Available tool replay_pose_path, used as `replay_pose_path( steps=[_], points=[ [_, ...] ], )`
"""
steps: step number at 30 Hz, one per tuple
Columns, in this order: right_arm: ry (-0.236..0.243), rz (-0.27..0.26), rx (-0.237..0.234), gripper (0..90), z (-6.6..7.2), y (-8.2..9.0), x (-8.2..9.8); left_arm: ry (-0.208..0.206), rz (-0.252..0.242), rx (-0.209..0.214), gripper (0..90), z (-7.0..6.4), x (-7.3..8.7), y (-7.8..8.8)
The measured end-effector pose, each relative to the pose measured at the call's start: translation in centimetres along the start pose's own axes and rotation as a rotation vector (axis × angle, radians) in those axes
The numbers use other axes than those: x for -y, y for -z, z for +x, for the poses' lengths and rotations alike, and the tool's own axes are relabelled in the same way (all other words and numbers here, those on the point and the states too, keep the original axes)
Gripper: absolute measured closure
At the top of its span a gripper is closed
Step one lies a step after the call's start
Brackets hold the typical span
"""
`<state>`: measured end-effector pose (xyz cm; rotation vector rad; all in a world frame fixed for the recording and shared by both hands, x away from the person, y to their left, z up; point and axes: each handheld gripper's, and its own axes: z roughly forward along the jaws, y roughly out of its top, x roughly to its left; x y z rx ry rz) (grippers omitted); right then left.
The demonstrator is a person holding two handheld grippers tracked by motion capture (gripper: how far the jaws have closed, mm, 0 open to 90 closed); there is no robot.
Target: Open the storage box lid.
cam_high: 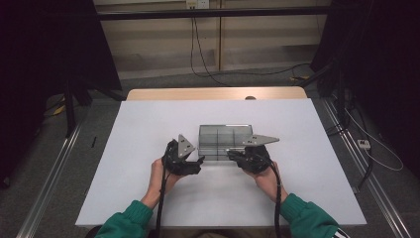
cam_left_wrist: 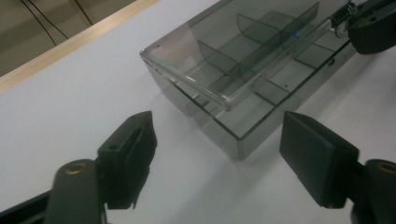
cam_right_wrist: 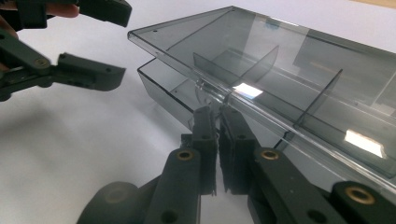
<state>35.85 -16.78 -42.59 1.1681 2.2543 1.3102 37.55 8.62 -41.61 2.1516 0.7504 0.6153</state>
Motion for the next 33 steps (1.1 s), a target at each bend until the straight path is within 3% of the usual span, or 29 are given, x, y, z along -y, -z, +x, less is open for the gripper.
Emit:
replay_pose_path(
  steps=[16, 33],
  points=[
    [0.000, -0.010, 0.004, 85.4, 0.06, 0.07, -0.05, 0.010, -0.034, 0.016, 48.8, -0.15, -0.41, -0.61],
    [0.005, -0.011, 0.002, 85.6, -0.09, 0.31, -0.21, 0.014, -0.070, 0.020, 59.6, 0.18, -0.16, -0.92]
  ],
)
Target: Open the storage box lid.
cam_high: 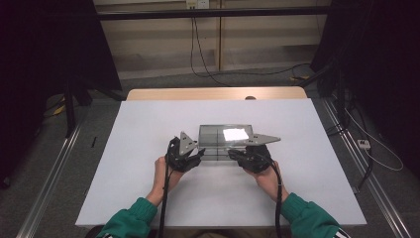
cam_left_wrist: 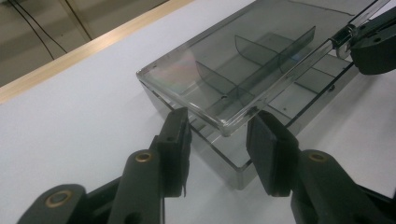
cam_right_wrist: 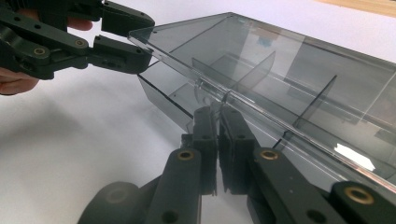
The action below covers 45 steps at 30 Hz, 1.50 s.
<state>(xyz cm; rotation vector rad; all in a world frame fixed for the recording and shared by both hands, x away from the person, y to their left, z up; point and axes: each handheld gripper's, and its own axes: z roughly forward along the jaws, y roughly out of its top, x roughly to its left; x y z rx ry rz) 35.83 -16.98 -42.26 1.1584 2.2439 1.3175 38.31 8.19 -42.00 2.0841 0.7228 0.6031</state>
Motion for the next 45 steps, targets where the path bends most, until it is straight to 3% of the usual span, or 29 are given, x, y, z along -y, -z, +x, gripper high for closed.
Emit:
replay_pose_path(
  steps=[5, 8, 12, 17, 23, 33, 45],
  points=[
    [-0.002, 0.010, 0.002, 80.2, -0.3, 0.6, 0.0, -0.004, -0.024, -0.001, 62.2, 0.0, -0.1, 0.1],
    [0.006, 0.024, 0.031, 74.8, -1.0, 1.2, 0.2, -0.016, -0.029, -0.002, 63.0, 0.0, -0.1, 0.1],
    [-0.019, 0.045, 0.051, 67.8, -2.1, 2.1, 0.6, -0.020, -0.036, 0.003, 63.9, 0.2, -0.1, 0.2],
    [-0.048, 0.063, 0.130, 64.6, -3.5, 3.4, 1.0, -0.017, -0.044, -0.004, 64.6, 0.2, -0.1, 0.1],
    [0.010, 0.052, 0.246, 60.4, -4.4, 3.7, 0.8, -0.021, -0.037, 0.007, 63.4, 0.4, -0.1, -0.1],
    [0.055, 0.034, 0.252, 63.3, -4.4, 3.6, 0.5, -0.016, -0.037, 0.003, 59.9, 1.0, -0.2, -0.5],
    [0.084, 0.011, 0.264, 71.2, -4.0, 3.5, 0.0, -0.019, -0.044, 0.018, 68.6, 1.7, -0.4, -0.9]
  ],
)
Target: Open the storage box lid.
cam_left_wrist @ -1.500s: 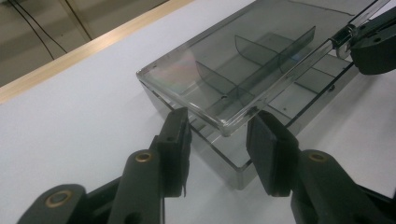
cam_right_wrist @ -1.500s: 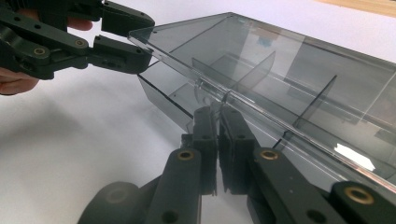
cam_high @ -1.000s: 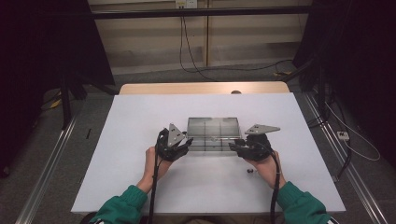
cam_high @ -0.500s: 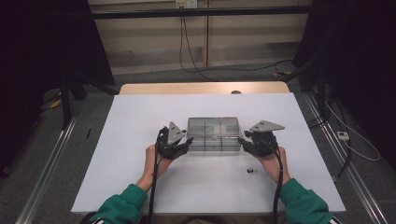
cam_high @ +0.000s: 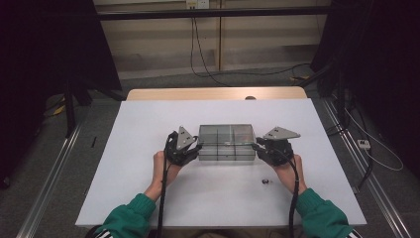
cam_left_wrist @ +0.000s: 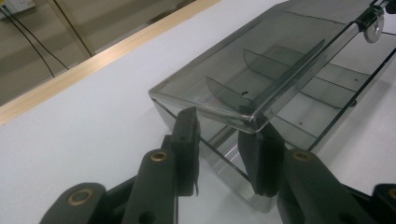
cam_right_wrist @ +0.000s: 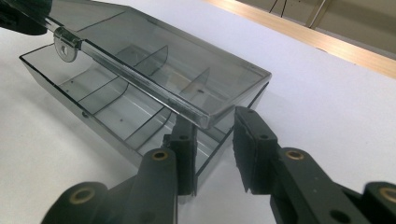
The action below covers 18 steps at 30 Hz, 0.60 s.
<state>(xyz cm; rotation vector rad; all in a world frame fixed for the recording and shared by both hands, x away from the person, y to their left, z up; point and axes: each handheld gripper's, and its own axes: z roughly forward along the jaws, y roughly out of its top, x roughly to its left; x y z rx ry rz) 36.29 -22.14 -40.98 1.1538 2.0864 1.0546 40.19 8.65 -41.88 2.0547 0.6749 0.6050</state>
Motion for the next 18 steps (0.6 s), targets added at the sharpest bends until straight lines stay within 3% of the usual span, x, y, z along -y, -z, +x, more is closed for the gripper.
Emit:
replay_pose_path(
  steps=[18],
  points=[
    [-0.040, -0.022, -0.016, 75.1, -0.70, 0.07, -0.55, 0.016, -0.030, -0.005, 76.9, 0.59, -0.36, 0.30]
  ],
)
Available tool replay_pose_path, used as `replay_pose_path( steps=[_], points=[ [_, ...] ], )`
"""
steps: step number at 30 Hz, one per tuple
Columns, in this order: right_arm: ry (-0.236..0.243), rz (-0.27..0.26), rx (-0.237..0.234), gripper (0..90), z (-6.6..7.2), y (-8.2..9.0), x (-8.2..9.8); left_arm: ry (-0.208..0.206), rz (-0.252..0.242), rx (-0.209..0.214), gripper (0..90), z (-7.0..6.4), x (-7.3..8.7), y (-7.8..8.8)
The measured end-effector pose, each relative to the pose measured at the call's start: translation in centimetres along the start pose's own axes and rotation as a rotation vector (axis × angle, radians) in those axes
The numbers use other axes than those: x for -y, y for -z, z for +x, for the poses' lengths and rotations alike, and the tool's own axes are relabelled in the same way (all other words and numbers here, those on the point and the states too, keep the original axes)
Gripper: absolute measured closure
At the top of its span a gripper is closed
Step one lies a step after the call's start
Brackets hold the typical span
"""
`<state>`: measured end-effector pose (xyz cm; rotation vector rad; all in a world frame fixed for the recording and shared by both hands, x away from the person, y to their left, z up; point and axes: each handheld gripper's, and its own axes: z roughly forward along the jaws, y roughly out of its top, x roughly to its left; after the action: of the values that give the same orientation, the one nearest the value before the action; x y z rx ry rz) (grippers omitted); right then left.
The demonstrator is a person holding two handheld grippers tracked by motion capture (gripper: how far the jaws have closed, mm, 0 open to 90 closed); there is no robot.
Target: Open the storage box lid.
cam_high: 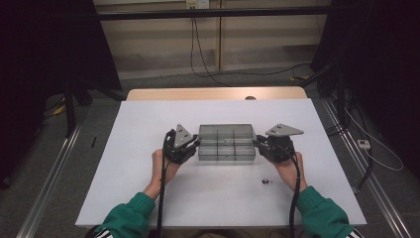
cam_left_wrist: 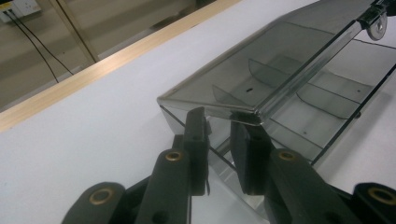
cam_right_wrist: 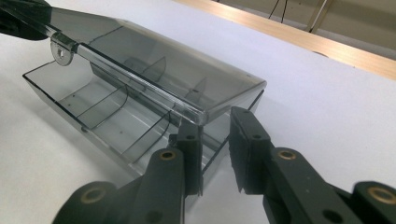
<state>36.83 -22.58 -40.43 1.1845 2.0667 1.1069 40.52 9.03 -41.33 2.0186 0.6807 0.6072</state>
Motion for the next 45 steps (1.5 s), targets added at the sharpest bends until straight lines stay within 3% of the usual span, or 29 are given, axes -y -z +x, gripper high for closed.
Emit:
replay_pose_path(
  steps=[8, 45],
  points=[
    [-0.005, -0.015, 0.008, 75.6, -0.2, -0.1, -0.8, 0.030, -0.042, 0.034, 76.3, 1.1, -0.3, -0.3],
    [-0.072, -0.067, 0.049, 80.7, -1.9, -2.6, -1.9, 0.112, -0.049, 0.021, 81.2, 3.0, -1.4, -2.3]
  ],
)
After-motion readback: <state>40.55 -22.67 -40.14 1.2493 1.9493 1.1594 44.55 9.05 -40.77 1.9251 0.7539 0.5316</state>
